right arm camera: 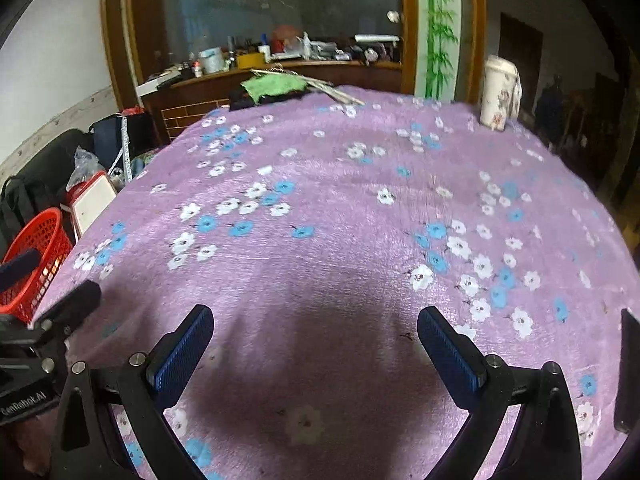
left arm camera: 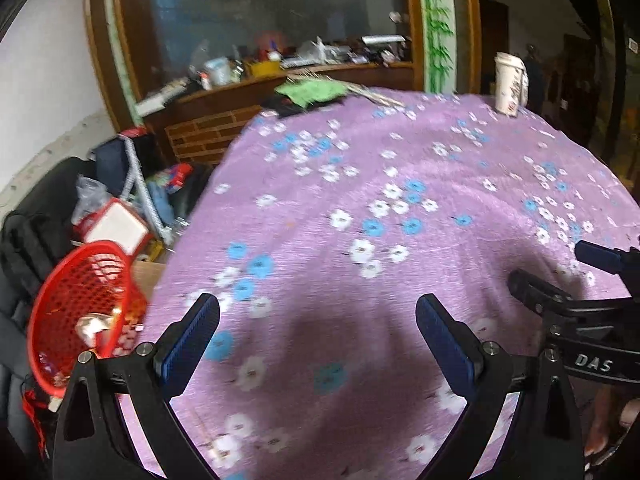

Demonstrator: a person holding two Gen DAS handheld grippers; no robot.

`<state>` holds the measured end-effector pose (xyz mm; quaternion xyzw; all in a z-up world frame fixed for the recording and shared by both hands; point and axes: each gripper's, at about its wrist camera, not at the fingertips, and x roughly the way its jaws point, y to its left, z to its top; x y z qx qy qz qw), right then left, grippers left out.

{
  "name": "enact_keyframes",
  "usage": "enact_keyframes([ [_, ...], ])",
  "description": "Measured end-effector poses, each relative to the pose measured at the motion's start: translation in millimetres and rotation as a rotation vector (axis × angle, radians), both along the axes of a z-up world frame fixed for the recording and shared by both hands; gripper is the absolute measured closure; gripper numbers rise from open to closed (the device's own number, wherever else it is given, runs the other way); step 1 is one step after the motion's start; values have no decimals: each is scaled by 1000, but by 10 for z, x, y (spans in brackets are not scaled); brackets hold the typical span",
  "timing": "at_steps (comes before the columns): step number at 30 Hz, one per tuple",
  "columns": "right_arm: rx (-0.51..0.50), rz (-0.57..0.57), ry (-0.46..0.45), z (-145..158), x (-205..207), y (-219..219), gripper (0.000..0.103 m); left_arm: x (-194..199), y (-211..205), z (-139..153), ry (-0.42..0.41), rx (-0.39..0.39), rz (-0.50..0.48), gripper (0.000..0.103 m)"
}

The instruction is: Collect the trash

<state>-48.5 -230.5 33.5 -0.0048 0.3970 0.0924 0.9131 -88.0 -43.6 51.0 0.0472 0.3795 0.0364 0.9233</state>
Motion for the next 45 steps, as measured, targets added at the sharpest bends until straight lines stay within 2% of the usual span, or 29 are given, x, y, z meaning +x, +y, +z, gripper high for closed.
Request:
enact_keyframes([
  [8, 10, -58, 136, -197, 296, -129, 0, 400, -37, -289, 171, -78, -19, 5],
  [10, 18, -65, 149, -214, 345, -150, 0, 454, -9, -320, 196, -95, -14, 5],
  [15, -1, -68, 159, -247, 436, -130, 0, 586, -12, -391, 238, -72, -4, 5],
  [24, -13, -62, 168, -295, 484, -111, 0, 734, -26, -491, 315, -94, -37, 5],
  [28, -88, -54, 178, -320, 505, -17, 0, 755, -13, -503, 318, -111, -38, 5],
  [36, -77, -57, 180, -328, 511, -52, 0, 778, -11, -531, 301, -115, -40, 0],
  [45, -78, -57, 179, -330, 513, -53, 0, 783, -4, -546, 230, -117, -13, 0],
])
